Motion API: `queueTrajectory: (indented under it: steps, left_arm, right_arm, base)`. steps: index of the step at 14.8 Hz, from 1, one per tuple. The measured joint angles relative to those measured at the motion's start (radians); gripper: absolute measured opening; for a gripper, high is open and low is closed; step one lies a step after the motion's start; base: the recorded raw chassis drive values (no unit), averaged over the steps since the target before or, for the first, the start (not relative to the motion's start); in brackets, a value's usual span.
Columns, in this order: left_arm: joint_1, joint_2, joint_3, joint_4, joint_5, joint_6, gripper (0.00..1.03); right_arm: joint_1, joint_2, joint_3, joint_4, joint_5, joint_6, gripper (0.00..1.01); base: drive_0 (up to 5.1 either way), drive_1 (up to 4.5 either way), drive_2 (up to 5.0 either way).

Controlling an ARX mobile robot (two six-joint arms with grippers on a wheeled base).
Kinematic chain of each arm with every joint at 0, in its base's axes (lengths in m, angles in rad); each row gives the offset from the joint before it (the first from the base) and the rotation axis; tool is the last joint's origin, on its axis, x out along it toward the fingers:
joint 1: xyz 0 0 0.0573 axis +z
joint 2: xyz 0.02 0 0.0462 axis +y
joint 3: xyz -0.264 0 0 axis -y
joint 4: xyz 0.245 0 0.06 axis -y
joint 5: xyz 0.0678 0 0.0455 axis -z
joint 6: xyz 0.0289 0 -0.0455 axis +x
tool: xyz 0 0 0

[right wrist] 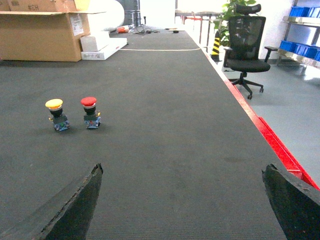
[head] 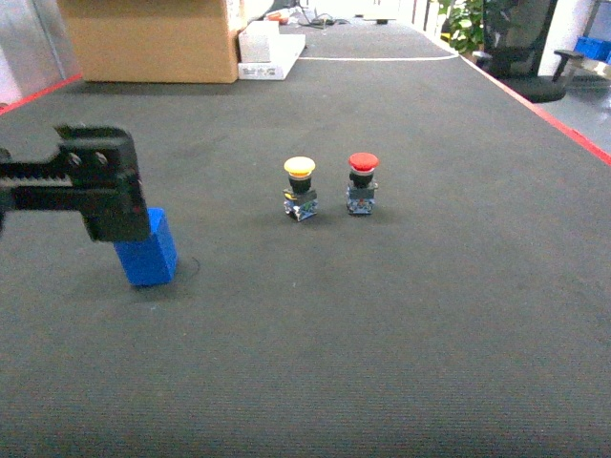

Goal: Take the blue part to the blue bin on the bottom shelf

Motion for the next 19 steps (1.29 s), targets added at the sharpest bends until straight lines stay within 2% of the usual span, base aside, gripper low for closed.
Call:
queueTrajectory:
  steps: [4,7,11,16,18,19]
  left_arm:
    - [0.034,0.263,0.103,0.068,-0.005,-0.005,0.98]
    - [0.079,0.426,0.211,0.065,0.016,-0.016,0.98]
    - [0.111,0.559,0.363,0.019,0.028,-0.035,0.98]
    - [0.126,0.635,0.437,0.005,0.058,-0.049,0.98]
    - [0.142,0.637,0.449,-0.011,0.066,-0.051,0.76]
    - [0.147,0.637,0.449,-0.01,0.073,-0.05,0.69]
  right_arm:
    - [0.0,0.0,0.0,0.0,0.0,0.0,0.98]
    - [0.0,0.0,0.0,0.0,0.0,0.0,0.98]
    - [0.0,0.0,0.0,0.0,0.0,0.0,0.98]
    - [0.0,0.0,0.0,0.0,0.0,0.0,0.98]
    - [0.0,0.0,0.0,0.0,0.0,0.0,0.98]
    - [0.0,0.0,0.0,0.0,0.0,0.0,0.98]
  base:
    - [0.0,0.0,0.0]
    - [0.0,0.0,0.0]
    - [0.0,0.0,0.0]
    - [0.0,0.0,0.0]
    - [0.0,0.0,0.0]
    - [0.0,0.0,0.0]
